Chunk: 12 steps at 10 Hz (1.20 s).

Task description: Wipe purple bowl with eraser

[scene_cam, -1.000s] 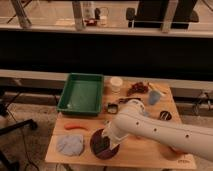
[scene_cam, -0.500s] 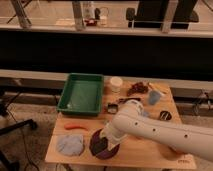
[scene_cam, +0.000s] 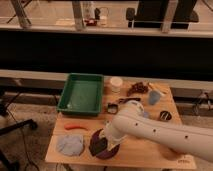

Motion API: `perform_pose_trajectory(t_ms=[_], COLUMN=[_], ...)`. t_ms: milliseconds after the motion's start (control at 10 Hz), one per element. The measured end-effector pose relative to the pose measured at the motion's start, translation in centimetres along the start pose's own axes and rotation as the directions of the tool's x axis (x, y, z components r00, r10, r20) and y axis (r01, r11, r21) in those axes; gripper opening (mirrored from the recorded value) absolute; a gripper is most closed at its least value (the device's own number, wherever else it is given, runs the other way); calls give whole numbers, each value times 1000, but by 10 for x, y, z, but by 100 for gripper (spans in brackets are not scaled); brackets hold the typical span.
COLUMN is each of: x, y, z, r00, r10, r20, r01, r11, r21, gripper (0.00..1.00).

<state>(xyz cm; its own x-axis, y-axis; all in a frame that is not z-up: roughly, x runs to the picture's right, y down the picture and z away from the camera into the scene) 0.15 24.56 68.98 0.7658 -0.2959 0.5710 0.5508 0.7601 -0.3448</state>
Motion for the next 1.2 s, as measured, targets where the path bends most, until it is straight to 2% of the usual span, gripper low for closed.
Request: perform_pose_trajectory(t_ms=[100,300,400,700,800,1200], x=[-1,-5,-4,-2,-2,2], y=[0,-2,-2,-4,-6,-10], z=[0,4,5,8,9,8], r00=[1000,1000,1000,1000,1000,999], r10=[-8,-24,-17,10,13,24], r20=[1,1,0,-10,-14,-26], r01=[8,24,17,-11,-14,-25], r11=[1000,1000,1000,1000,1000,1000], r21=[-3,-16,-18,-24,-23,-20], gripper=[10,33,40,72,79,80])
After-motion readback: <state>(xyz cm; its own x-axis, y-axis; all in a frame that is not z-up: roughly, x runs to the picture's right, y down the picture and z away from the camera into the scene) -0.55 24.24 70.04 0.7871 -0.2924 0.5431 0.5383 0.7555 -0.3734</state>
